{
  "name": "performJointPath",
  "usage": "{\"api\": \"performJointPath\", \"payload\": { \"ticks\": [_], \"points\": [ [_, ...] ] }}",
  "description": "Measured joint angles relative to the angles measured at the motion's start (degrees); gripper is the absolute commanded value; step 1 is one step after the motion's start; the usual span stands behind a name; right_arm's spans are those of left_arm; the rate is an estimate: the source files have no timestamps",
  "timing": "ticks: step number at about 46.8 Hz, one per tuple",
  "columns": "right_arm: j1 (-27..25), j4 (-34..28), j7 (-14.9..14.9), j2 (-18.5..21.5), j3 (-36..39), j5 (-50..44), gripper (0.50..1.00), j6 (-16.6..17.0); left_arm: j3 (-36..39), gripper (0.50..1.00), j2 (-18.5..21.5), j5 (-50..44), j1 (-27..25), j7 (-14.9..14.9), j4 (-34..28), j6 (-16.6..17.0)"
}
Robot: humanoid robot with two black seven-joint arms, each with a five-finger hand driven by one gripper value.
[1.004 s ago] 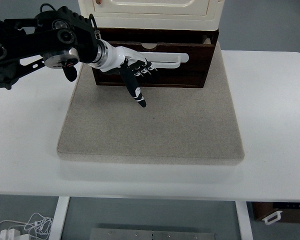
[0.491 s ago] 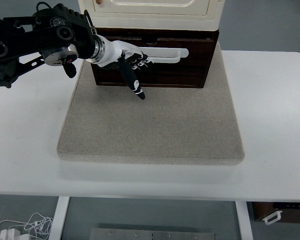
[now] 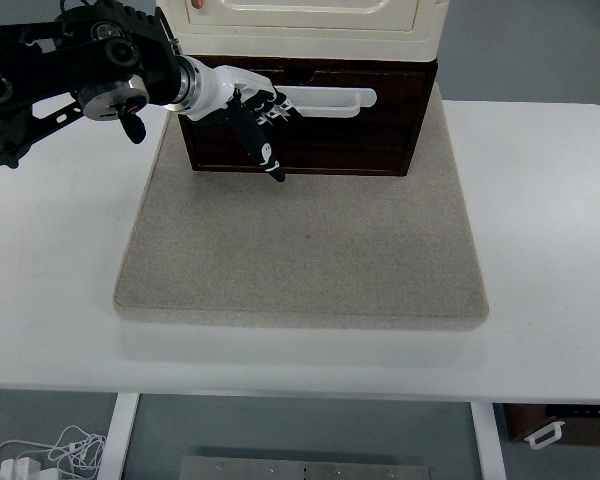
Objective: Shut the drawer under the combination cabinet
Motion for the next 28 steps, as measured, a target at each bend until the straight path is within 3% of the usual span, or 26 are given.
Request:
{"api": "performJointPath", "payload": {
  "ticks": [28],
  "points": [
    [0.0,0.0,0.0,0.0,0.0,0.0,0.952,0.0,-1.8,1.000,0.1,-0.3,0.0,-0.2,0.0,-1.0]
  ]
}}
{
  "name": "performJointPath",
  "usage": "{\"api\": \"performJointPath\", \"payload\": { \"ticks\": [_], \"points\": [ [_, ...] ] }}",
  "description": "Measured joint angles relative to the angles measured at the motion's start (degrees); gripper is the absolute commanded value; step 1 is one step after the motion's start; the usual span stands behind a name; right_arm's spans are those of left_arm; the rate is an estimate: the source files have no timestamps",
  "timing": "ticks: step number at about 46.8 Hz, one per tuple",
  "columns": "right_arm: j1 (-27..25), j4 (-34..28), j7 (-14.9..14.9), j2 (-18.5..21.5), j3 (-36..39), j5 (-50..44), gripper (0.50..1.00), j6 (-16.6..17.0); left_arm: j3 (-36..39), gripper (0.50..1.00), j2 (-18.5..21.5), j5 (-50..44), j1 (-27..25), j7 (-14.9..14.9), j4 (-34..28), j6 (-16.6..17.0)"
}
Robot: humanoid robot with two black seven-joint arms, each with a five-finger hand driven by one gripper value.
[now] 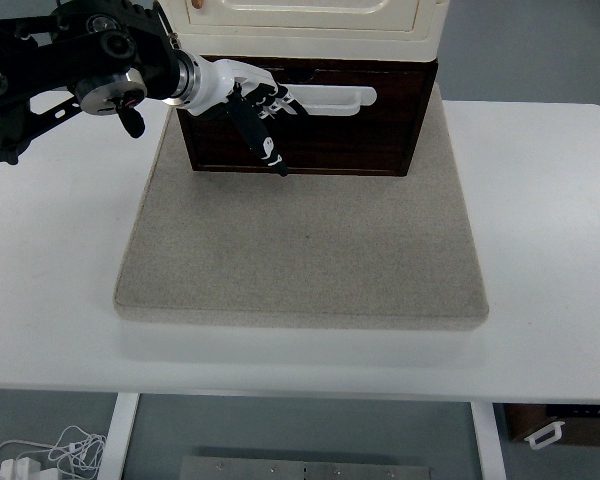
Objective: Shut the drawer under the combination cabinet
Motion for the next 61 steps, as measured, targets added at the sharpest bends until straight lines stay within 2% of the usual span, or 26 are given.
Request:
{"api": "performJointPath", "payload": {
  "ticks": [6,16,25,33,42,46,51,56,61],
  "points": [
    [0.0,0.0,0.0,0.0,0.0,0.0,0.952,0.0,-1.6,1.000,-0.1,-0.4,0.0,-0.2,-0.4,-1.6],
    [0.0,0.0,0.0,0.0,0.0,0.0,0.952,0.0,-9.5,1.000,-0.2,-0.7,1.1,-0.2,-1.6,-9.6],
    [0.0,0.0,0.0,0.0,0.0,0.0,0.952,0.0,-18.4,1.000,-0.3,-3.3,1.4,-0.3,-1.5,-14.9],
    [0.0,0.0,0.0,0.0,0.0,0.0,0.952,0.0,-27.4,1.000,-0.4,-8.8,2.3,-0.4,-1.3,-16.1],
    [0.0,0.0,0.0,0.0,0.0,0.0,0.952,0.0,-39.1,1.000,-1.6,-11.1,4.4,-5.1,-0.7,-16.2],
    [0.0,0.0,0.0,0.0,0.0,0.0,0.952,0.0,-43.2,1.000,-1.8,-11.1,4.6,-8.1,-0.4,-15.6],
    [0.0,0.0,0.0,0.0,0.0,0.0,0.952,0.0,-46.6,1.000,-1.8,-10.6,4.7,-14.3,0.3,-13.1],
    [0.0,0.0,0.0,0.0,0.0,0.0,0.952,0.0,-48.8,1.000,-1.7,-10.6,4.7,-19.3,0.7,-6.1],
    [0.0,0.0,0.0,0.0,0.0,0.0,0.952,0.0,-51.7,1.000,-1.7,-11.0,4.6,-22.5,1.8,0.1]
  ]
}}
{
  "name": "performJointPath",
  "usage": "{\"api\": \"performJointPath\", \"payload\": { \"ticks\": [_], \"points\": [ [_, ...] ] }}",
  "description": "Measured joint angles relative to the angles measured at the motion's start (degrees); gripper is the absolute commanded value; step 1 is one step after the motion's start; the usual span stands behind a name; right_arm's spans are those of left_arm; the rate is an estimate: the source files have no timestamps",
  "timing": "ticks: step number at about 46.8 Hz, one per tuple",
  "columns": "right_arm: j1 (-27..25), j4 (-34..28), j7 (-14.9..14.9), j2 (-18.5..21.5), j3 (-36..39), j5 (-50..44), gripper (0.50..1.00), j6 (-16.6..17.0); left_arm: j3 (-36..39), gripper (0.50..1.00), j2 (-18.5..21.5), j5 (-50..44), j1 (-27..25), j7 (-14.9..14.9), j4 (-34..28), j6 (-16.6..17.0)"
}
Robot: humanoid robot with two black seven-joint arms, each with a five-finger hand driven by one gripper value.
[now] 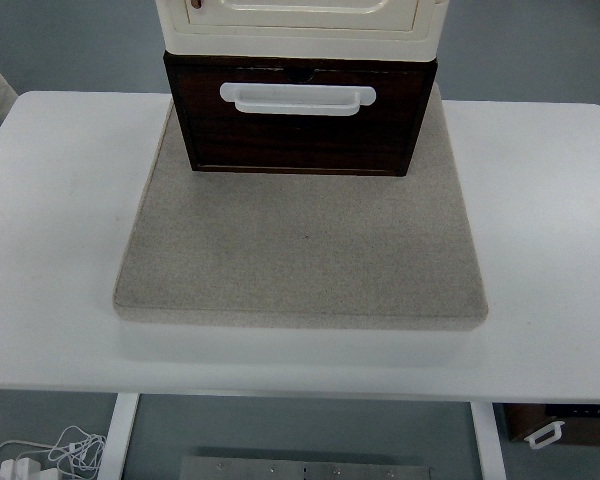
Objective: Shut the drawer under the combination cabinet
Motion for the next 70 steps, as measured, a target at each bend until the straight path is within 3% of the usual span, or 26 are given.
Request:
{"api": "performJointPath", "payload": {
  "ticks": [13,24,38,48,61,70],
  "points": [
    [0.0,0.0,0.0,0.0,0.0,0.0,0.952,0.0,-4.1,1.000,-0.1,-0.2,-0.7,-4.3,8.9,9.5],
    [0.0,0.0,0.0,0.0,0.0,0.0,0.952,0.0,-7.2,1.000,0.0,-0.3,-0.9,-8.0,17.3,15.0],
    [0.0,0.0,0.0,0.0,0.0,0.0,0.952,0.0,-8.8,1.000,0.7,-0.5,-0.9,-8.6,30.5,15.5],
    [0.0,0.0,0.0,0.0,0.0,0.0,0.952,0.0,-10.6,1.000,1.1,-4.6,-0.3,-8.4,40.2,13.3],
    [0.0,0.0,0.0,0.0,0.0,0.0,0.952,0.0,-10.2,1.000,0.4,-11.6,5.6,-7.4,45.4,11.9],
    [0.0,0.0,0.0,0.0,0.0,0.0,0.952,0.0,-9.7,1.000,-3.6,-12.7,9.7,-7.1,49.1,9.0]
  ]
}}
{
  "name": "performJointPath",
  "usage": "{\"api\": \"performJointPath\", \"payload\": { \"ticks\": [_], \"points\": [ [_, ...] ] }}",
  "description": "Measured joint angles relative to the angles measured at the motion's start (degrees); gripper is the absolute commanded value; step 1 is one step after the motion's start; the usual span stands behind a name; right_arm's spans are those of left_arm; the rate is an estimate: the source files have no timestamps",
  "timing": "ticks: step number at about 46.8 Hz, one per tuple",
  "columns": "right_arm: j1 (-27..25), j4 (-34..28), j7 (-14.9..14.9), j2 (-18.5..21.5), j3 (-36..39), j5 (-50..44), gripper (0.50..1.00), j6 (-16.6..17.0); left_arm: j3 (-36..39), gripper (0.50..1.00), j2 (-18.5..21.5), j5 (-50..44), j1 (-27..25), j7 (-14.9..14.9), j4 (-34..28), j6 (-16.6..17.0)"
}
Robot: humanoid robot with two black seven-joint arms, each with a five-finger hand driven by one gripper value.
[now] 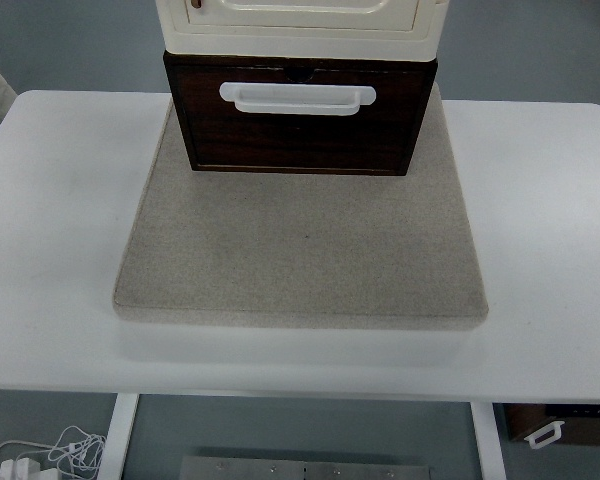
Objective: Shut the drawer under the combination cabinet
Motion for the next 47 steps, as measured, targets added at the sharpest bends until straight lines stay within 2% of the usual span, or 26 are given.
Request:
{"api": "performJointPath", "payload": {
  "ticks": [7,24,47],
  "points": [
    [0.0,0.0,0.0,0.0,0.0,0.0,0.952,0.0,-0.1,1.000,-3.1,-0.6,1.3,0.0,4.6,-3.5],
    [0.0,0.0,0.0,0.0,0.1,0.1,0.952,0.0,0.2,1.000,-7.9,-4.9,4.8,0.6,4.9,-9.5],
    [0.0,0.0,0.0,0.0,0.3,0.1,0.952,0.0,0.2,1.000,-12.1,-7.4,7.1,0.4,4.5,-10.0]
  ]
}}
